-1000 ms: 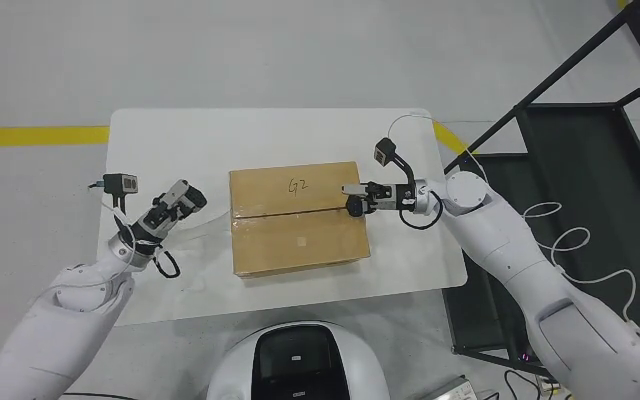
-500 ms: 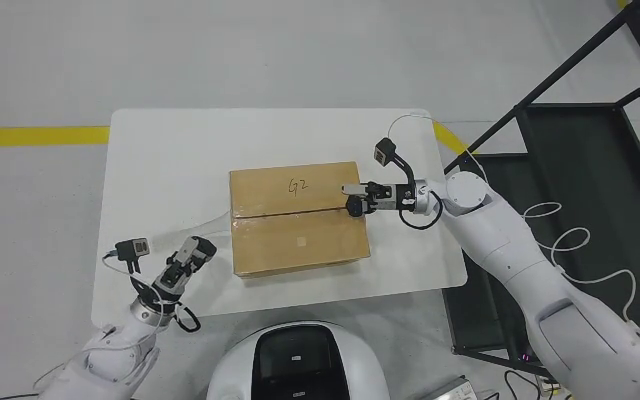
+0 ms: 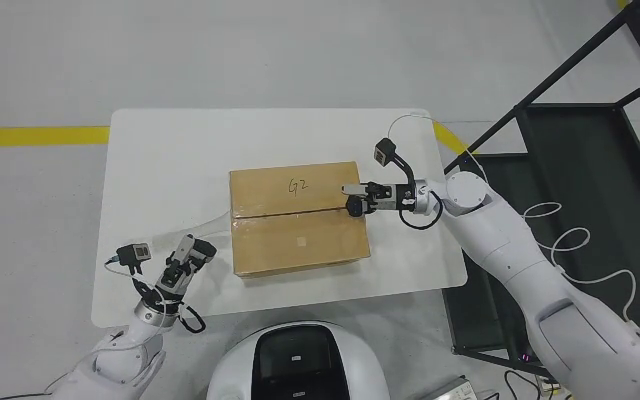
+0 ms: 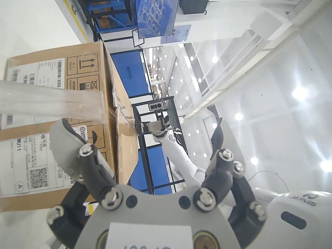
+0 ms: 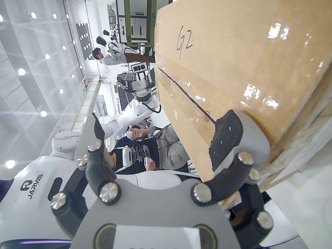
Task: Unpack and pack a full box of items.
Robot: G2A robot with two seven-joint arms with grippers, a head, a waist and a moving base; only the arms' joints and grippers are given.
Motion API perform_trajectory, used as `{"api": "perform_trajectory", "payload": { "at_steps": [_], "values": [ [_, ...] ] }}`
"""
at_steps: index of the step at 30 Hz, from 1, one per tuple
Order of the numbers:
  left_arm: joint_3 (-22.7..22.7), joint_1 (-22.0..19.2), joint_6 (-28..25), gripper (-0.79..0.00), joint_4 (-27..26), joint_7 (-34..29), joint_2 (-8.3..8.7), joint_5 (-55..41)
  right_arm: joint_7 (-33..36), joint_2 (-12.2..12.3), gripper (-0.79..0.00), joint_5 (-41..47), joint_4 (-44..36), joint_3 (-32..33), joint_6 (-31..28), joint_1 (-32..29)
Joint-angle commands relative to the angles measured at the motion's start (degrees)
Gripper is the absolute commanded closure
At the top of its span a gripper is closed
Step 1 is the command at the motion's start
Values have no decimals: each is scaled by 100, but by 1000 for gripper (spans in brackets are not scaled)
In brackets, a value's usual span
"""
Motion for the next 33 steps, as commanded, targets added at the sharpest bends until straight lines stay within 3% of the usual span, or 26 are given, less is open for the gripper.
{"api": "perform_trajectory", "payload": {
  "at_steps": [1,8,22,33],
  "values": [
    [0,0,0,-785,0,0,0,0,0,0,-785,0,0,0,0,0],
    [39,51,216,-785,-72,15,-82,-450,0,0,-785,0,0,0,0,0],
    [680,-732,583,-785,980,592,-577,-602,0,0,-785,0,0,0,0,0],
    [793,-856,418,-785,1472,610,-844,-981,0,0,-785,0,0,0,0,0]
  ]
}}
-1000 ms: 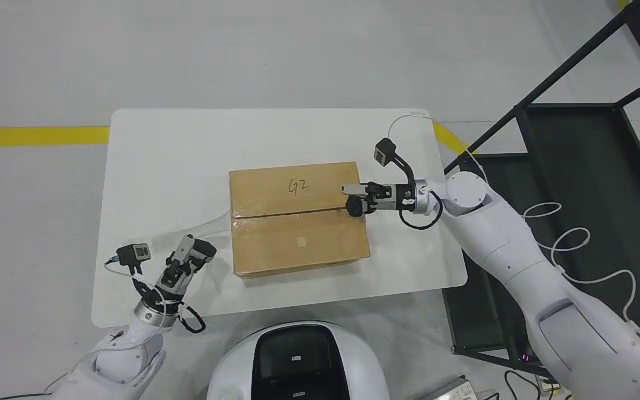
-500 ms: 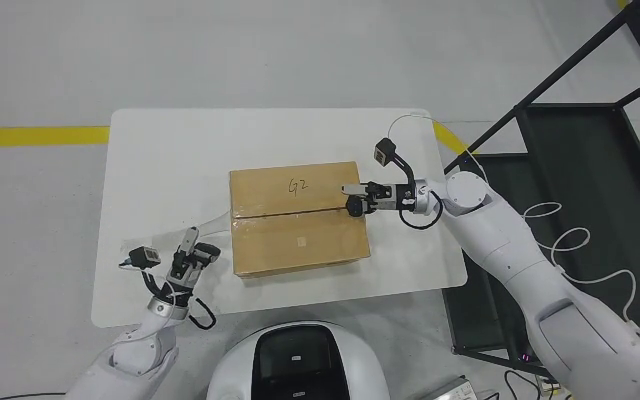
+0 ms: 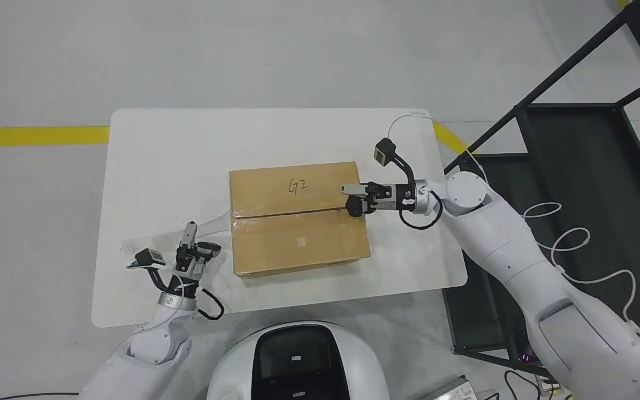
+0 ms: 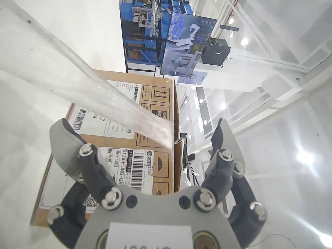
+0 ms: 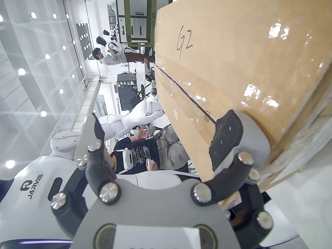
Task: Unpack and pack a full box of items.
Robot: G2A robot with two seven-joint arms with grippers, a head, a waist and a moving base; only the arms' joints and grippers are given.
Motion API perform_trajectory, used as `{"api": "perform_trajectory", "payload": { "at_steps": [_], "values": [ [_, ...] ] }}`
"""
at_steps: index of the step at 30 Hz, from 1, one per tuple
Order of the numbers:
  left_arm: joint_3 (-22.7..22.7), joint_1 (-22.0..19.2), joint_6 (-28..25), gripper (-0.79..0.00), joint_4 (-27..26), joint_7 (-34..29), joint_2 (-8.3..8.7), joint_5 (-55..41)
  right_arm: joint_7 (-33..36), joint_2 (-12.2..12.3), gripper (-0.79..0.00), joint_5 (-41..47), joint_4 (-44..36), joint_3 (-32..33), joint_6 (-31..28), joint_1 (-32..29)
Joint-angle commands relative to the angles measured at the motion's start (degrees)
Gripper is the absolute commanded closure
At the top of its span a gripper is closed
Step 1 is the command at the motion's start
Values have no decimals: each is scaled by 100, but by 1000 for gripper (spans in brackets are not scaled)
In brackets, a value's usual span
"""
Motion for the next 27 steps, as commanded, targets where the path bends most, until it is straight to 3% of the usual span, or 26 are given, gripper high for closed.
{"api": "perform_trajectory", "payload": {
  "at_steps": [1,8,15,17,19,22,25,27],
  "values": [
    [-16,21,-61,-785,43,-35,-33,-33,0,0,-785,0,0,0,0,0],
    [-168,156,-218,-785,104,-39,-121,-273,0,0,-785,0,0,0,0,0],
    [-378,265,-304,-693,126,-158,-176,-370,0,0,-785,0,0,0,0,0],
    [-430,306,-298,-508,108,-216,-188,-383,0,0,-785,0,0,0,0,0],
    [-491,353,-297,-388,88,-254,-199,-387,0,0,-785,0,0,0,0,0],
    [-596,424,-308,-342,63,-273,-214,-370,0,0,-785,0,0,0,0,0],
    [-720,478,-340,-209,32,-251,-229,-346,0,0,-785,0,0,0,0,0],
    [-797,502,-334,-185,-3,-262,-239,-352,0,0,-785,0,0,0,0,0]
  ]
}}
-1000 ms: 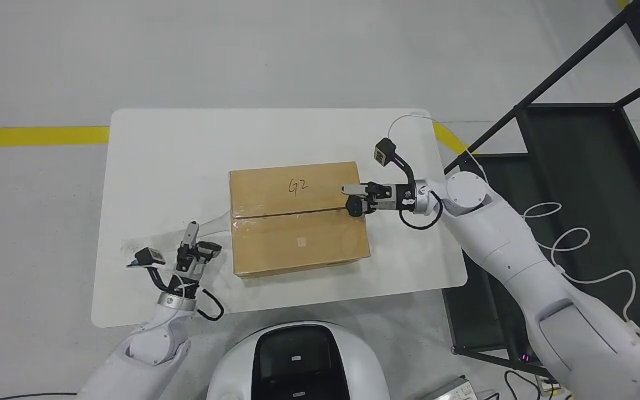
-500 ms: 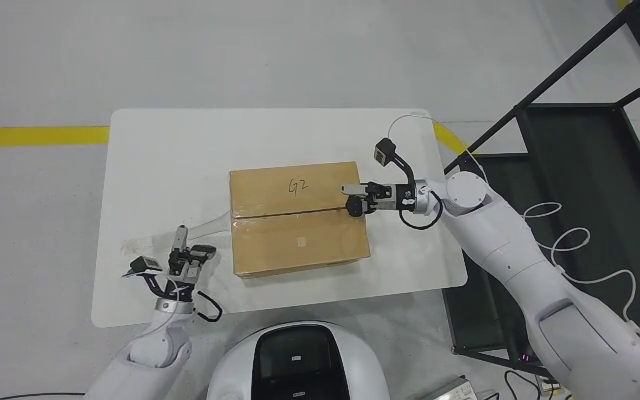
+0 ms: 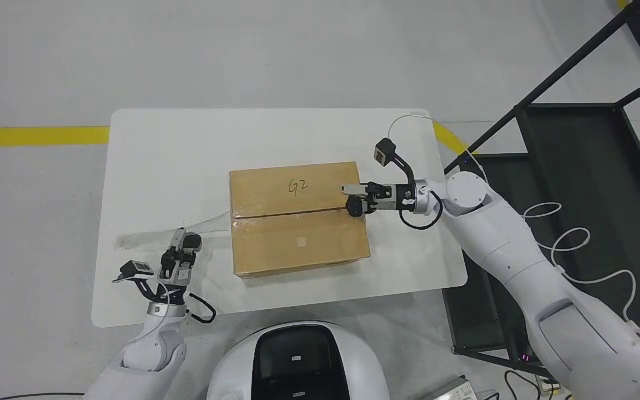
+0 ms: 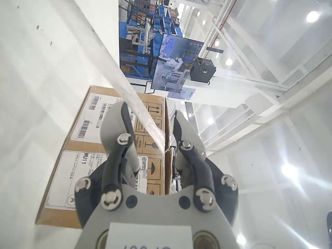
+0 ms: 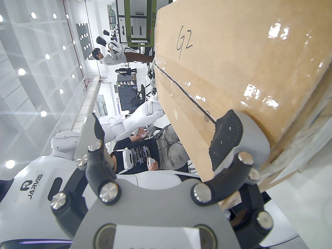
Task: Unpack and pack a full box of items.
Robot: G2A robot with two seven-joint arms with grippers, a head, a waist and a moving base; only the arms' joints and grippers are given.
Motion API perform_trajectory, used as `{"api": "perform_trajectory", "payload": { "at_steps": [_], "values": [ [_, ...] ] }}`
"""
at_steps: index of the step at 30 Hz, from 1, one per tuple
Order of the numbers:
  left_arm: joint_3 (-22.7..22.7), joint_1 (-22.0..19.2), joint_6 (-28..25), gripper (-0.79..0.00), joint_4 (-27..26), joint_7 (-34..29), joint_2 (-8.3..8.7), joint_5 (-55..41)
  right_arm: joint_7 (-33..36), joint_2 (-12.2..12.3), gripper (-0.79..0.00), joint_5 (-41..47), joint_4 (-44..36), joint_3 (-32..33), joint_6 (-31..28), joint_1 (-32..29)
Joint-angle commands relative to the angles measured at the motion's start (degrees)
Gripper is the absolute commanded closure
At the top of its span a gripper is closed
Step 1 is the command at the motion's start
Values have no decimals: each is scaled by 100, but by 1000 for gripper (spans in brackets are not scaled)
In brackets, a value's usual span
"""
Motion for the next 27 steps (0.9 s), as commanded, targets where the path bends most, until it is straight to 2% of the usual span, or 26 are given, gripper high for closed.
{"api": "perform_trajectory", "payload": {
  "at_steps": [1,3,10,17,27],
  "values": [
    [-79,31,-6,-169,-49,-22,-11,5,0,0,-785,0,0,0,0,0],
    [-157,87,-58,-154,-123,-24,-19,40,0,0,-785,0,0,0,0,0],
    [-431,274,-135,0,-574,-37,-41,369,0,0,-785,0,0,0,0,0],
    [-646,452,-101,0,-1191,143,-81,1116,0,0,-785,0,0,0,0,0],
    [-672,543,343,0,-1762,222,-168,2263,0,0,-785,0,0,0,0,0]
  ]
}}
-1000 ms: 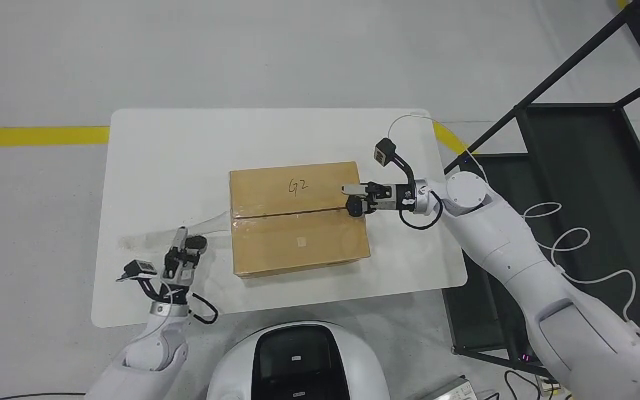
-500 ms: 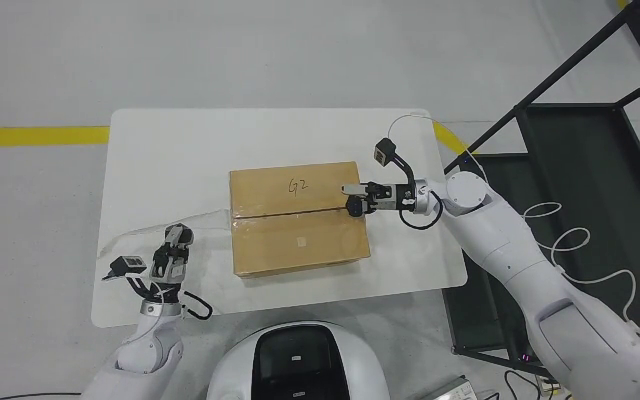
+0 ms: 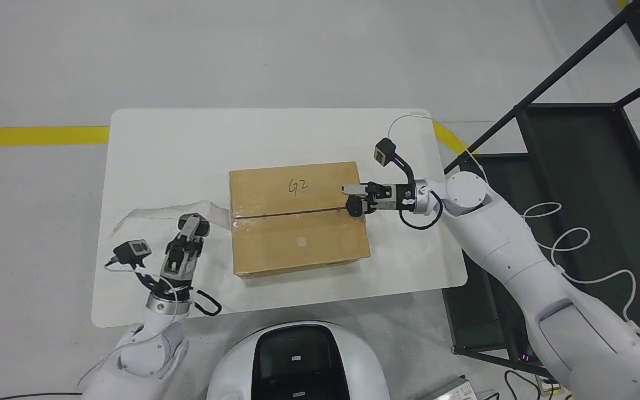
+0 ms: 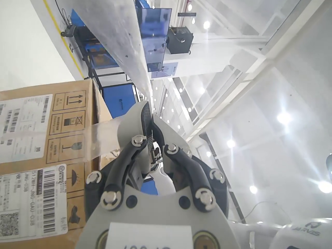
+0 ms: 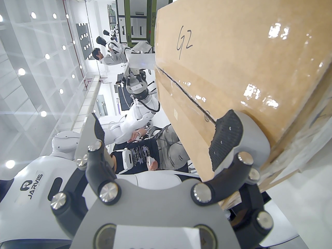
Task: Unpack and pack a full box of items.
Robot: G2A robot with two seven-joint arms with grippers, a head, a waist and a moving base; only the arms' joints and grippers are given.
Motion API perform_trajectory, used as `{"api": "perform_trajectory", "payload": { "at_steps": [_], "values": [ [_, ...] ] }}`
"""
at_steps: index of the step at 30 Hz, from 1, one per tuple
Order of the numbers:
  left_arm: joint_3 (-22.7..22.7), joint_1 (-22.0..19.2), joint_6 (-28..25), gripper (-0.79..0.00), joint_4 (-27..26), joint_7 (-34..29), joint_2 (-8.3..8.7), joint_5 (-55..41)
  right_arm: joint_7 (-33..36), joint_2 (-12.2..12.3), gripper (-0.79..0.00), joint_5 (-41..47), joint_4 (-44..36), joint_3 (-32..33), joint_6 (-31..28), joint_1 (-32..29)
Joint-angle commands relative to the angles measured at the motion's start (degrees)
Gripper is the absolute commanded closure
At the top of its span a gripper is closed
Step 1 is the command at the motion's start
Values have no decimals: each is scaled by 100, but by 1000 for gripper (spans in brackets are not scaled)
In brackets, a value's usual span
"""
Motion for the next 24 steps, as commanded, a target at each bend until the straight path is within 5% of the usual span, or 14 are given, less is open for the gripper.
{"api": "perform_trajectory", "payload": {
  "at_steps": [1,24],
  "values": [
    [50,-12,151,0,-74,8,-26,289,0,0,-785,0,0,0,0,0],
    [644,-633,1683,0,-17,-203,-292,2267,0,0,-785,0,0,0,0,0]
  ]
}}
